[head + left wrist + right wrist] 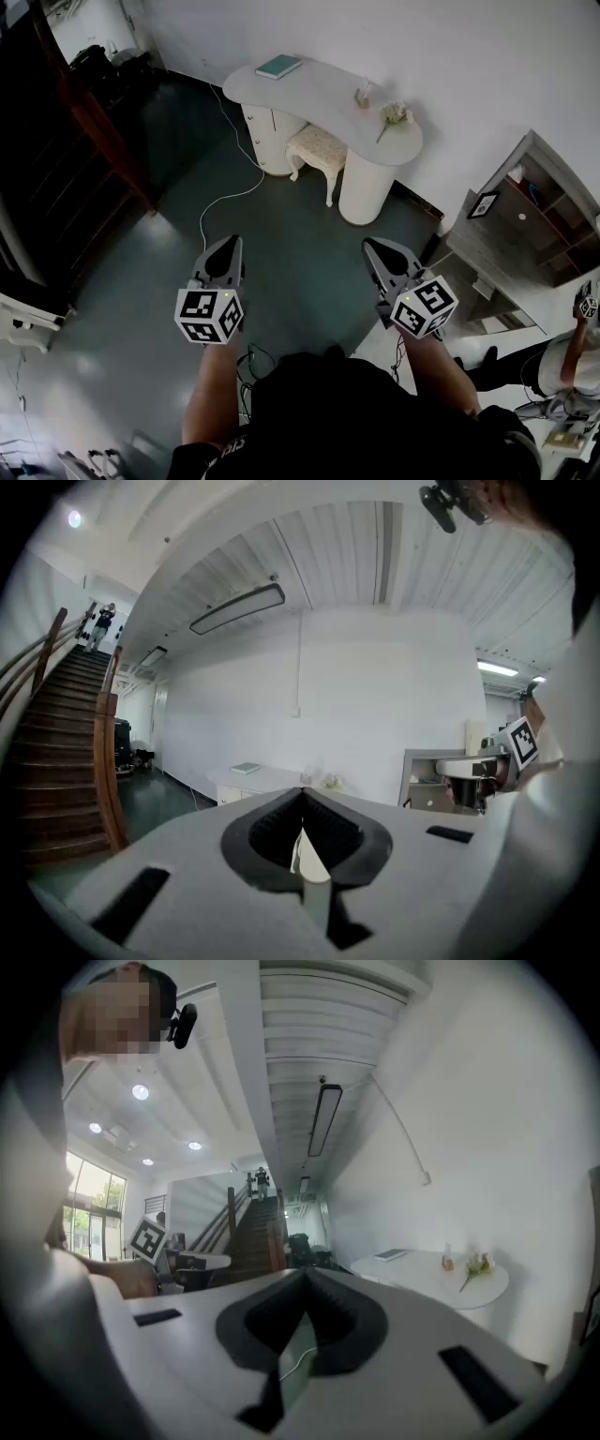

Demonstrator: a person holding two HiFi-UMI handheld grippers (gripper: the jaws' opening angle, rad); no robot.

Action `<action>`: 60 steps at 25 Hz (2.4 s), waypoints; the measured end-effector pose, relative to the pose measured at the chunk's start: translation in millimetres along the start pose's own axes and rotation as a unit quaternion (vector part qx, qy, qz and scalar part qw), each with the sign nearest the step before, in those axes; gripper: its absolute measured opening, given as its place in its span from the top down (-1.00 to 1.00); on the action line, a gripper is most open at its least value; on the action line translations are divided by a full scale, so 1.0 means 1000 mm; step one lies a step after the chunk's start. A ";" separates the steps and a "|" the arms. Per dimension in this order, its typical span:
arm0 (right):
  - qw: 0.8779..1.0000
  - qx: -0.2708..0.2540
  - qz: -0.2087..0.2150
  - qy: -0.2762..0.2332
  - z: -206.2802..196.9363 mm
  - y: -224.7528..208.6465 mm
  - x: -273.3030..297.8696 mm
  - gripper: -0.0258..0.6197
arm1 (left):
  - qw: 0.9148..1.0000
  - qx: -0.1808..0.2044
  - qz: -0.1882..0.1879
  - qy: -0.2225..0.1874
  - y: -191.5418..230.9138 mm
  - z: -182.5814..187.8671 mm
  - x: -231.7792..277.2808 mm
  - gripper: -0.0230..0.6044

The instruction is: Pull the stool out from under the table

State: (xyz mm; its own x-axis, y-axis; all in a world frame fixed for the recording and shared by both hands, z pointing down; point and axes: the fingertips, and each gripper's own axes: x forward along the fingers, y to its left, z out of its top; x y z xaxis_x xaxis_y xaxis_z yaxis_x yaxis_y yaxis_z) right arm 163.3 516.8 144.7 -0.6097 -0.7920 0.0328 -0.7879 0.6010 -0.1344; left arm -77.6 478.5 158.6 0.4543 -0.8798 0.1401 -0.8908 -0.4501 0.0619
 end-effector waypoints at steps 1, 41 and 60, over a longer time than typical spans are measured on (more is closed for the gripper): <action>1.000 -0.002 -0.001 0.001 -0.001 0.000 -0.001 0.92 | 1.000 0.002 -0.003 0.001 -0.002 -0.001 0.001 0.90; 0.998 0.001 0.011 0.054 -0.053 0.112 0.092 0.91 | 0.999 -0.041 0.001 0.024 0.125 -0.067 -0.071 0.90; 0.994 0.054 0.046 0.079 -0.063 -0.037 0.226 0.91 | 0.996 -0.028 0.003 0.085 0.157 -0.058 0.114 0.90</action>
State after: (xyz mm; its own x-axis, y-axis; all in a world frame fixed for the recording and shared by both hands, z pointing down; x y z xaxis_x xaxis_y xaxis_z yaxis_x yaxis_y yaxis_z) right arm 48.9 322.4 219.8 -0.6916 -0.7023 0.1688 -0.7192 0.6482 -0.2502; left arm -166.2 316.6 241.6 0.4456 -0.8415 0.3054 -0.8945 -0.4323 0.1142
